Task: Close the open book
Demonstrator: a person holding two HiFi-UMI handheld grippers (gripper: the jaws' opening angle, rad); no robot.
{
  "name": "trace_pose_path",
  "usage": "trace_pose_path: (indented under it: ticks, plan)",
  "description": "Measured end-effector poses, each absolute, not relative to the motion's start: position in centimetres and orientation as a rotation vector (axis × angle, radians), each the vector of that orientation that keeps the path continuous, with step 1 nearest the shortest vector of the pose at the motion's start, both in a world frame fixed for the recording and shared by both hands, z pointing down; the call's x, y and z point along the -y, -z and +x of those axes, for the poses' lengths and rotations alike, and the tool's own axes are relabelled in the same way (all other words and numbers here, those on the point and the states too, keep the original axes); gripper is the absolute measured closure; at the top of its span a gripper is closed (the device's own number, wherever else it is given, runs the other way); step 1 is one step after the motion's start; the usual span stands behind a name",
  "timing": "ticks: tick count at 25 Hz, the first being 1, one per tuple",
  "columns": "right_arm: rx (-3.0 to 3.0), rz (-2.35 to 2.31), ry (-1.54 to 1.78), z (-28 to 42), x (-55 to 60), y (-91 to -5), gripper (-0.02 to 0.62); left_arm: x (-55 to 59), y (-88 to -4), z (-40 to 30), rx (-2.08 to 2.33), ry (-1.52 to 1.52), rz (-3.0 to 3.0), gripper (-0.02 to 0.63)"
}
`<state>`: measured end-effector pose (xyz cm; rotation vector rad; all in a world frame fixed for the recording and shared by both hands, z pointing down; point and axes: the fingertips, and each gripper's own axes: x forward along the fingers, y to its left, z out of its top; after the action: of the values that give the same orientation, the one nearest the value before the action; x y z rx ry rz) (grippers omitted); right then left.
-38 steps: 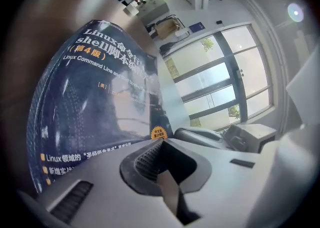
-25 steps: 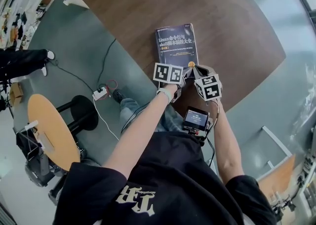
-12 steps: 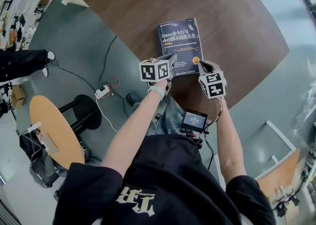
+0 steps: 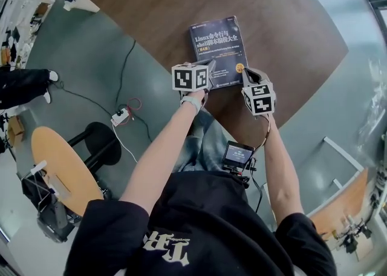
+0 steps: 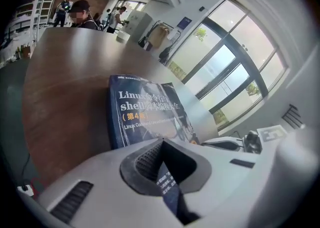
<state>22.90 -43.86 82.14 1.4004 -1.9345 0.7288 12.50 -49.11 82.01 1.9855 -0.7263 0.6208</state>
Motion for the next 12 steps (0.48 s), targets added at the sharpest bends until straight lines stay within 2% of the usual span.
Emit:
trace_pose_path:
  ticks: [12]
  plan:
    - [2.026, 1.57, -0.721, 20.8, 37.1, -75.0, 0.607, 41.6, -76.1, 7.7, 0.597, -0.356, 2.13, 0.601]
